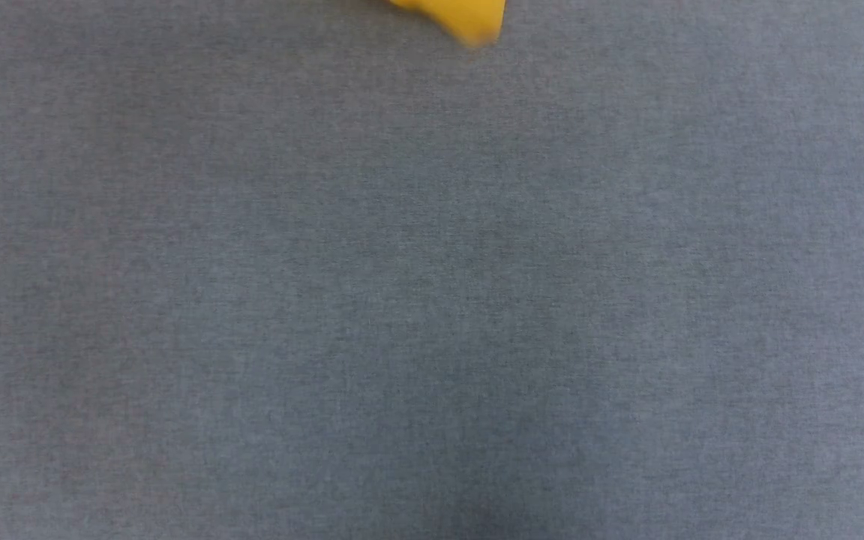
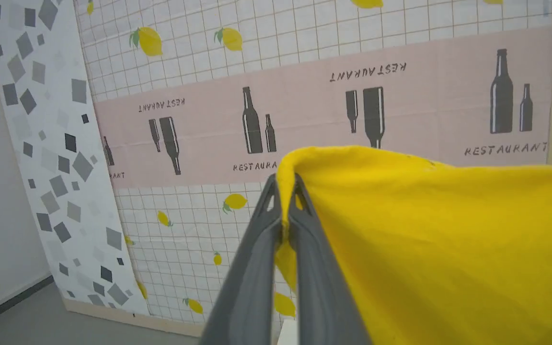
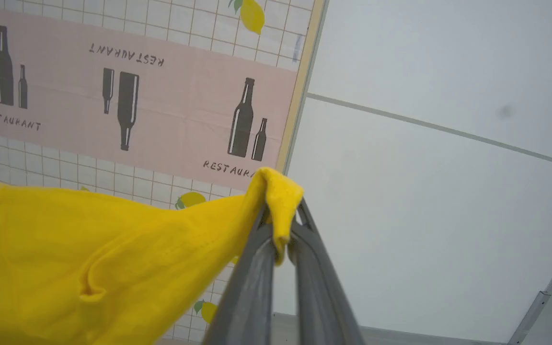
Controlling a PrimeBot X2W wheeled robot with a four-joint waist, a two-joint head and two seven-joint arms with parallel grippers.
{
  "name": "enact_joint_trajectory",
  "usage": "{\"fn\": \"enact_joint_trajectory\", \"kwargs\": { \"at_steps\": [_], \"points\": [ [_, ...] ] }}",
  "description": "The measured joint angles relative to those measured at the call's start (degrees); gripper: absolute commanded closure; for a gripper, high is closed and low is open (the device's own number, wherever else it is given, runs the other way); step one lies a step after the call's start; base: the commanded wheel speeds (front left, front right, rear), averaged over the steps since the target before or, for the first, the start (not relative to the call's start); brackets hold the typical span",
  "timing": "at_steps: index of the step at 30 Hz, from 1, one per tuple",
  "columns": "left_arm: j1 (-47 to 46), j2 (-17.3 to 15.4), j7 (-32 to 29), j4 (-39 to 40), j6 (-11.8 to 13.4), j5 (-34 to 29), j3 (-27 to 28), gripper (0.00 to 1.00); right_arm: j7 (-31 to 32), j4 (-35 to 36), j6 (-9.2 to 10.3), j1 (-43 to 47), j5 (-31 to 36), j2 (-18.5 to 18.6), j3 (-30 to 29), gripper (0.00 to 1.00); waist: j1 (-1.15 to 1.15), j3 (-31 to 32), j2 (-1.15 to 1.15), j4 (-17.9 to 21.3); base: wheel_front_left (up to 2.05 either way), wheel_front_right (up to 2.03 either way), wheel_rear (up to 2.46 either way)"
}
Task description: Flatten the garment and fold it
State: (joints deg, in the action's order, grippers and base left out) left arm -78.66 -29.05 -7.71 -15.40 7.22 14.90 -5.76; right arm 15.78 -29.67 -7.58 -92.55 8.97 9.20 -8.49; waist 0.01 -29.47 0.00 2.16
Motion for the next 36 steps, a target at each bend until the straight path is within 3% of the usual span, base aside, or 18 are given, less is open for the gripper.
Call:
{"fn": "enact_joint_trajectory", "kwargs": {
  "at_steps": [5,11,16,21,28,32,36],
  "points": [
    [-6.02,1.69,6.73,-3.68,0.48,-0.30,0.52,1.00,-7.36,-1.22,0.00,-4.86,2.18,-1.13,-2.94,1.00,0.00,-0.86,0.00,0.22,0.00,0.00,0.00],
    [-4.21,2.69,7.42,-9.42,-3.25,0.33,-2.79,1.00,-9.93,-7.25,0.00,-3.21,0.74,-0.77,-2.48,1.00,0.00,-1.56,0.00,-0.86,0.00,0.00,0.00],
    [7.45,4.43,7.86,-13.38,-6.48,1.60,-5.87,1.00,-11.29,-12.43,0.00,8.35,-4.11,0.94,1.86,1.00,0.00,-1.17,0.00,-1.44,0.00,0.00,0.00],
    [21.71,5.24,6.42,-14.15,-8.29,5.30,-6.45,1.00,-10.56,-13.74,0.00,21.62,-13.81,3.08,7.58,1.00,0.00,1.41,0.00,-1.59,0.00,0.00,0.00],
    [45.70,6.83,-0.41,-5.36,-7.40,15.04,-2.70,1.00,-2.20,-3.94,0.00,42.89,-27.37,6.43,12.29,1.00,-0.01,7.29,0.00,-1.43,0.00,0.00,0.00],
    [58.50,8.43,-4.16,4.21,-4.97,19.62,-0.94,1.00,4.14,6.86,0.01,56.86,-32.03,8.22,10.03,1.00,-0.01,11.03,0.00,-1.54,0.00,0.00,0.00],
    [70.34,9.29,-7.54,13.79,-2.08,22.23,-0.32,1.00,9.94,17.84,0.01,70.99,-32.16,7.73,4.44,1.00,-0.02,14.59,0.00,-1.88,0.00,0.00,0.00]
  ]
}}
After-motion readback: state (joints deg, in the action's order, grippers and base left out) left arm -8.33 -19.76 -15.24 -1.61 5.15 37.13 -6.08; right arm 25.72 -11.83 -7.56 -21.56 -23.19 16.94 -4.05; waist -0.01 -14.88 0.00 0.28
